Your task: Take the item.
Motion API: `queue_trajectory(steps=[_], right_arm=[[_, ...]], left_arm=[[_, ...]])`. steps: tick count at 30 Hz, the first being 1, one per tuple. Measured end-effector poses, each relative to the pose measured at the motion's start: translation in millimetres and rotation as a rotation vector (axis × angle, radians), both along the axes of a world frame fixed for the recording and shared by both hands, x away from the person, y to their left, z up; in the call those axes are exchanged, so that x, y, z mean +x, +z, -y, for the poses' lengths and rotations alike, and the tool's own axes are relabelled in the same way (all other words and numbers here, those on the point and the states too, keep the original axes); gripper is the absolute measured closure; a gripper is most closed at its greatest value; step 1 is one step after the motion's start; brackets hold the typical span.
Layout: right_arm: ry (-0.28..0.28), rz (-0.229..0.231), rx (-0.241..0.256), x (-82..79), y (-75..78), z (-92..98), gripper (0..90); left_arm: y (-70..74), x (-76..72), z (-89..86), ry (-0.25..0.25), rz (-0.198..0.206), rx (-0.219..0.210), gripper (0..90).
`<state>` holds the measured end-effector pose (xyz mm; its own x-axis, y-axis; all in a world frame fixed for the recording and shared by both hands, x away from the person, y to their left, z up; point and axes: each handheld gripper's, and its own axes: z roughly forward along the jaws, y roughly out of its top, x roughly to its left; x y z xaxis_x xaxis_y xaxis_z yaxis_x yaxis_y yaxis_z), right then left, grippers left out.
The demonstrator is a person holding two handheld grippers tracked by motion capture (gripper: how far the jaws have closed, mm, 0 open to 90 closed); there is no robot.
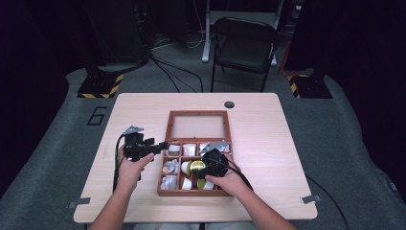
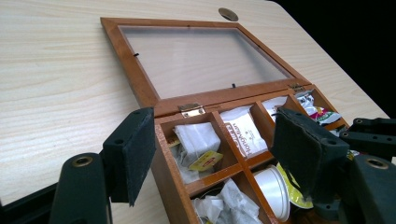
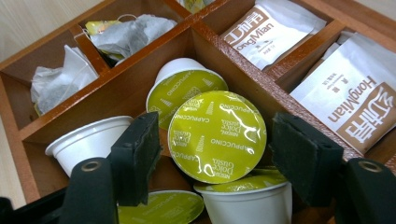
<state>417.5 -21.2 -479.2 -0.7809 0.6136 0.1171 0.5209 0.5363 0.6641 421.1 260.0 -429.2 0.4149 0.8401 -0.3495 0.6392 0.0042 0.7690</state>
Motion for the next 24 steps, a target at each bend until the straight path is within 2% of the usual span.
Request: queue_trajectory(steps=[1,2,4,8,15,24], right_arm=[[0.013,0.004,-0.007,1.1,-0.5,0.0,32.3],[-0.001,-0.004,-0.004,0.0,-1.0,-1.1,32.3],[0.006,-0.016,-0.008,0.4,-0.8,-1.9,32.2],[0.017,-0.003,-0.024,1.7,-3.1,-4.1,31.5],[0.025,-0.013,-0.040,2.8,-6.4,-8.9,31.9],[0.026,-0.024,-0.043,5.4,-8.7,-11.0,36.6]], left_arm=[[0.1,-0.2,-0.5,-0.001,-0.001,-0.003,29.7],[0.2,-0.4,-0.8,-0.001,-0.003,-0.007,29.6],[0.5,-1.2,-1.1,0.003,-0.007,-0.009,29.1],[0.0,-1.7,-1.5,0.002,-0.007,-0.007,28.6],[-0.5,-1.6,-2.0,0.004,-0.005,-0.011,28.6],[-1.5,-1.3,-2.3,0.007,-0.007,-0.008,28.6]])
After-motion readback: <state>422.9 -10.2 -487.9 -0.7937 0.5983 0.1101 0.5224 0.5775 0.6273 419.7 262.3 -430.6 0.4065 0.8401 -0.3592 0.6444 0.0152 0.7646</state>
